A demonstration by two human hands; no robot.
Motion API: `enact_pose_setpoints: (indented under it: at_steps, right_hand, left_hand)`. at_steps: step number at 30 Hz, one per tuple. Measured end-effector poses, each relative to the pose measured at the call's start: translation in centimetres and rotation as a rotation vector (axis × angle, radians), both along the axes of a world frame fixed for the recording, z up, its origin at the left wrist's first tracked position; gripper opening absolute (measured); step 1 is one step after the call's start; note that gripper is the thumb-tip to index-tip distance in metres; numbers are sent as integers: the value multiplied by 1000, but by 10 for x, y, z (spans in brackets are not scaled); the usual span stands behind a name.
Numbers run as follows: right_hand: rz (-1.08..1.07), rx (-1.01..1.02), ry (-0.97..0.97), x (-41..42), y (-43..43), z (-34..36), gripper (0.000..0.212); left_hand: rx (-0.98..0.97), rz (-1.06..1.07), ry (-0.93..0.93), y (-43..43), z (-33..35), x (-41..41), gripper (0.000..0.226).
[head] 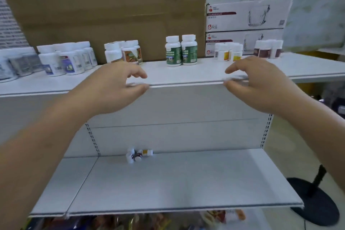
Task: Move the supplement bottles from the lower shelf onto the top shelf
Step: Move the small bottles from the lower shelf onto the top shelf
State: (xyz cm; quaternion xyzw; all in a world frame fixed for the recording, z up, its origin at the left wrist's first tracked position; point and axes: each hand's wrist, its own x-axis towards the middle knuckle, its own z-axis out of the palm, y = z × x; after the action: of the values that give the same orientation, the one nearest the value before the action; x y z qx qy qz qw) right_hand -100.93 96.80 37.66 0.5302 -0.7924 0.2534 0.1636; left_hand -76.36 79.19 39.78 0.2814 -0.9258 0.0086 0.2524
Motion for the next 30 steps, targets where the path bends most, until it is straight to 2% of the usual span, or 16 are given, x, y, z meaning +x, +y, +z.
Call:
enact_pose_setpoints:
  at_steps: [3,5,9,11,14,18,22,27,30]
  right_hand:
    - [19,-90,-12,45,4,-20,35]
    - [31,-145,-47,75,5,-39,33]
    - [40,-154,-134,122,-1,-90,29]
    - [19,-131,-206,137,-7,-118,28]
    - [14,-134,-342,151,-20,-160,25]
    - [-6,-111,-562,155,-41,-209,22]
    - [6,-74,-701,141,-76,-256,20]
    - [37,60,-777,109,-142,-312,19]
    - [30,96,-831,88,-190,-340,16]
  left_hand:
    - [-92,-19,131,1,-26,44,35]
    - [-74,0,173,0,-47,72,39]
    - [59,113,254,-8,-97,115,36]
    - [133,181,271,-13,-123,128,27]
    - [243,236,293,-26,-160,140,26]
    - [410,316,345,-51,-210,149,25]
    - [579,365,430,-75,-260,141,25]
    - [678,366,401,-125,-318,111,27]
    - [716,368,322,-163,-354,86,32]
